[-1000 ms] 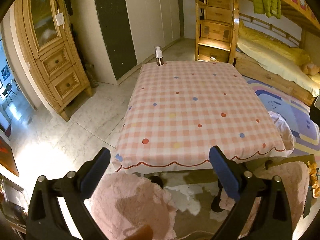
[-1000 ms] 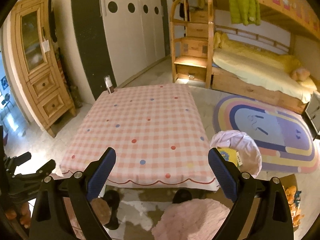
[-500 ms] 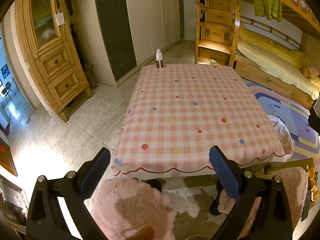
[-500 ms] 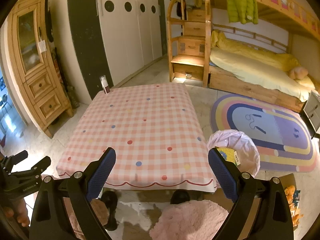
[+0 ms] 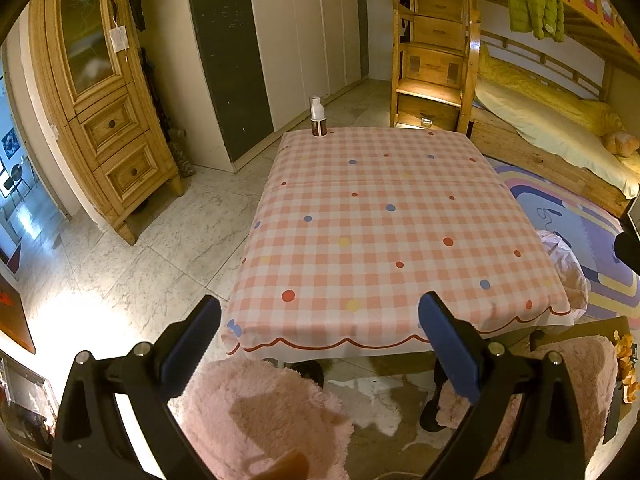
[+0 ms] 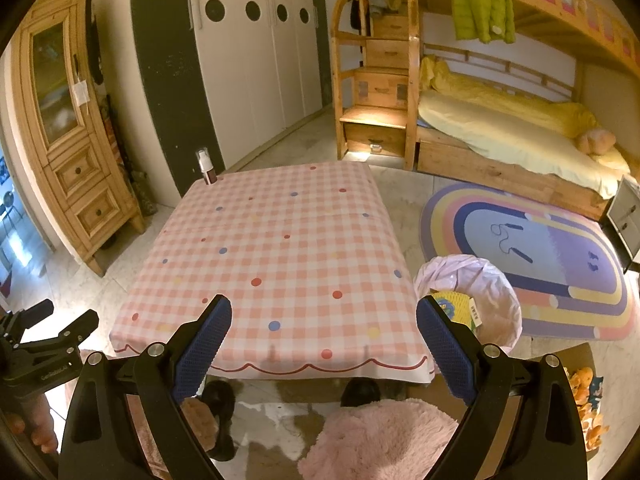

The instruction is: Collect trash

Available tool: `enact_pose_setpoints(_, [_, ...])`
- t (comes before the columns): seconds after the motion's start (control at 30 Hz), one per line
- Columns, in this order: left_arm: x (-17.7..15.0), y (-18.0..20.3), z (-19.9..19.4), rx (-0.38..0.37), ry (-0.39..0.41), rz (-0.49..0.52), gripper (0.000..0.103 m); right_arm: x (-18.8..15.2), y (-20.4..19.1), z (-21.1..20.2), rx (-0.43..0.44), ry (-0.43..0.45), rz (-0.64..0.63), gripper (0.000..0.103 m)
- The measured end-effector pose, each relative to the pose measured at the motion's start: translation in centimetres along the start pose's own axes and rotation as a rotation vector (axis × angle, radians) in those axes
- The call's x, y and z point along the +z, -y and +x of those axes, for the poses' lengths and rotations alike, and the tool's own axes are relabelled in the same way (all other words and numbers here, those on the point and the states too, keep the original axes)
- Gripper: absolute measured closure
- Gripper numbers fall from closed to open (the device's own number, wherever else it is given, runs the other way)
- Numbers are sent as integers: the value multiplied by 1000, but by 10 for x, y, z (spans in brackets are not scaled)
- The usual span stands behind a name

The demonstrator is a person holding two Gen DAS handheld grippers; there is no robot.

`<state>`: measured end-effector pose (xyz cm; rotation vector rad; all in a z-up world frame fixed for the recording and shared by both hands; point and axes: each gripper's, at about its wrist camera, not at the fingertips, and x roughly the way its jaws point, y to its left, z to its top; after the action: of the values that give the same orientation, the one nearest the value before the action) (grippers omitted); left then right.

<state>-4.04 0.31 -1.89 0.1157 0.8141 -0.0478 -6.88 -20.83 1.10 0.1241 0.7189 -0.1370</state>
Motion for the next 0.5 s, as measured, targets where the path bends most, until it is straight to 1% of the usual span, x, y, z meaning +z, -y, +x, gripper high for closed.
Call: enact_pose_setpoints(0.5, [0, 0, 4, 2, 3, 3, 7, 0, 0, 0, 0, -1, 1, 11])
